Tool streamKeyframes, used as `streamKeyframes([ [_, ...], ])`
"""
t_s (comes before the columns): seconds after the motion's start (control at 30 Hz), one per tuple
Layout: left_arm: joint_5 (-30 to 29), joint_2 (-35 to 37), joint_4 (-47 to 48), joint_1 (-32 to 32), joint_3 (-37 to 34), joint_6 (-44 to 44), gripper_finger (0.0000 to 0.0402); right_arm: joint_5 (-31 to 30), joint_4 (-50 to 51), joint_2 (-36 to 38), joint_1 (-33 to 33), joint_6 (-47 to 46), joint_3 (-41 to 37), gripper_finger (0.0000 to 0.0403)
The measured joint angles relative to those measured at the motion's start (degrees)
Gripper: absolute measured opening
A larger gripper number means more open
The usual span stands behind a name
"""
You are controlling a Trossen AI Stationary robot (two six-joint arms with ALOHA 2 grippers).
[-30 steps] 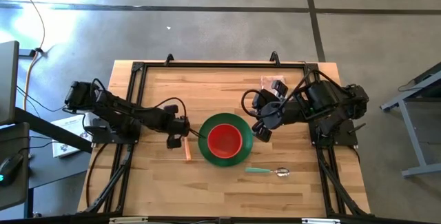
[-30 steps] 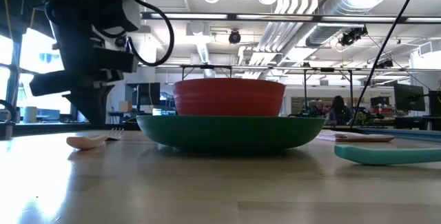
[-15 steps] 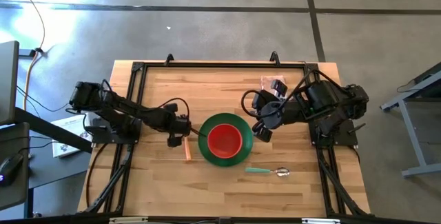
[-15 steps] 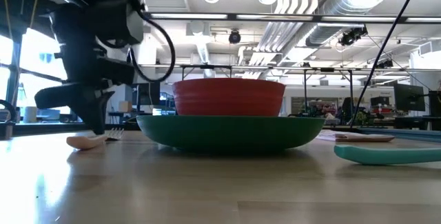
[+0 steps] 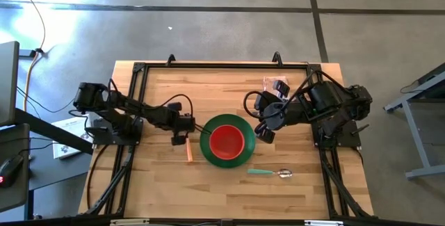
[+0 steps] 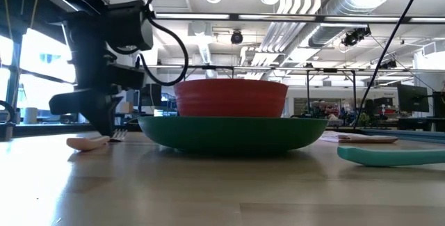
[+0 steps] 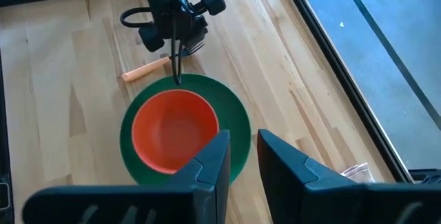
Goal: Set table place
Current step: Put the blue spoon into the orange bowl
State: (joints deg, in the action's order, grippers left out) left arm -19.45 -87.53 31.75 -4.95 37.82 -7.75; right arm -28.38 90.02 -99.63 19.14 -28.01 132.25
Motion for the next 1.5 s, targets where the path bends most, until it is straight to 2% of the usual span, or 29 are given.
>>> streamKeyframes([
  [0.33, -0.4, -0.2, -2.7, 0.0, -0.1, 0.0, 0.0, 0.0, 0.0, 0.0, 0.0, 0.0, 0.0, 0.0067],
  [0.63, 0.6, -0.2, -1.5, 0.0, 0.9, 0.0, 0.0, -0.1, 0.0, 0.1, 0.0, -0.8, 0.0, 0.0067],
  [0.8, 3.6, 1.4, 3.6, 0.4, 6.5, 1.7, 0.0, -1.6, 0.0, 0.2, 0.8, -8.7, 0.0, 0.0067],
  [1.03, 2.4, 6.4, 13.0, 2.3, 18.7, 8.8, 0.0, -8.0, -0.3, 0.5, 6.3, -21.7, -0.7, 0.0067],
  [1.1, 1.7, 7.4, 15.5, 2.4, 22.5, 11.8, 0.0, -8.6, -0.2, 1.6, 7.5, -27.2, -4.8, 0.0067],
  [1.17, 1.1, 8.2, 17.6, 2.4, 25.8, 14.5, 0.0, -7.1, -0.2, 3.6, 8.7, -34.9, -12.1, 0.0067],
  [1.33, 0.8, 9.4, 20.7, 2.4, 31.4, 19.8, 0.0, 3.5, 0.0, 12.4, 12.7, -58.9, -35.1, 0.0061],
  [1.5, 2.1, 9.4, 21.3, 2.5, 32.1, 20.7, 0.0, 11.1, -1.7, 21.9, 22.9, -85.0, -53.5, 0.0058],
])
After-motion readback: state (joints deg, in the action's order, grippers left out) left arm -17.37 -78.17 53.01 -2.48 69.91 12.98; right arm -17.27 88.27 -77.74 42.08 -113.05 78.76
